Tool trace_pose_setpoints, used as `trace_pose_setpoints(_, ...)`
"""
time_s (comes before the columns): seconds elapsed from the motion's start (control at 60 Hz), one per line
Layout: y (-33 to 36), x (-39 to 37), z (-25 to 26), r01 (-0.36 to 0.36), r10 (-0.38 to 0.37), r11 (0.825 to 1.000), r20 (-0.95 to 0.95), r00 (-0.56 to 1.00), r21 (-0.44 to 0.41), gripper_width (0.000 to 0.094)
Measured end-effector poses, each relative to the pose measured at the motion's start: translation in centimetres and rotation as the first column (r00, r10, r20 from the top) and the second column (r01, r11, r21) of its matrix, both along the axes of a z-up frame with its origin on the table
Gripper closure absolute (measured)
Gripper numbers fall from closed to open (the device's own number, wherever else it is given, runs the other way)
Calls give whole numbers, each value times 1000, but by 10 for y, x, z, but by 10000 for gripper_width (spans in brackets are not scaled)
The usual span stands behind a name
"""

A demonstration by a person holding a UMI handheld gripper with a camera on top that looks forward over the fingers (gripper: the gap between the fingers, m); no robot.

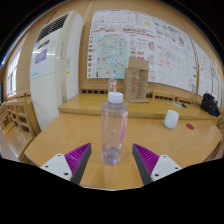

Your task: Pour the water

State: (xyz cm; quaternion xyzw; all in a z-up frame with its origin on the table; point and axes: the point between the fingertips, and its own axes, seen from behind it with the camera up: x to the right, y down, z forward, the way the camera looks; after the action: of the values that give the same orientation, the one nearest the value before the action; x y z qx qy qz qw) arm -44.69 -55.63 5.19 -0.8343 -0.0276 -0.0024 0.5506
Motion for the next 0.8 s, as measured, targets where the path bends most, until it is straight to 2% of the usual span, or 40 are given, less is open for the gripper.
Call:
trace_pose_setpoints(0.083, 40, -3, -4, 33, -32, 999, -7, 999, 34, 90)
trace_pose_setpoints(0.183, 70, -2, -14, 45, -44, 998, -16, 999, 42, 157)
trace_pose_setpoints(0.25, 85, -2, -20, 36, -35, 998, -18, 999, 58, 259)
trace_pose_setpoints(0.283, 90, -2, -21, 33, -32, 997, -16, 999, 66, 409)
trace_pose_setpoints(0.417, 97, -4, -17, 11, -9, 994, -28, 1000, 105, 481)
trace_pose_setpoints(0.433, 99, -4, -17, 10, -6, 994, -31, 1000, 108, 468)
trace_pose_setpoints(0.45, 99, -5, -17, 7, -3, 994, -34, 999, 108, 525)
trace_pose_setpoints(0.517, 101, -5, -16, -2, 6, 993, -36, 999, 118, 561)
trace_pose_setpoints(0.533, 101, -5, -16, -3, 7, 993, -34, 999, 119, 615)
trace_pose_setpoints(0.567, 102, -4, -15, -8, 11, 992, -30, 999, 124, 613)
trace_pose_setpoints(0.583, 102, -4, -15, -11, 14, 992, -27, 1000, 124, 645)
trace_pose_setpoints(0.683, 102, -7, -10, -32, 39, 991, -54, 998, 127, 647)
trace_pose_setpoints(0.8, 103, -9, 27, -76, 94, 984, -109, 990, 163, 646)
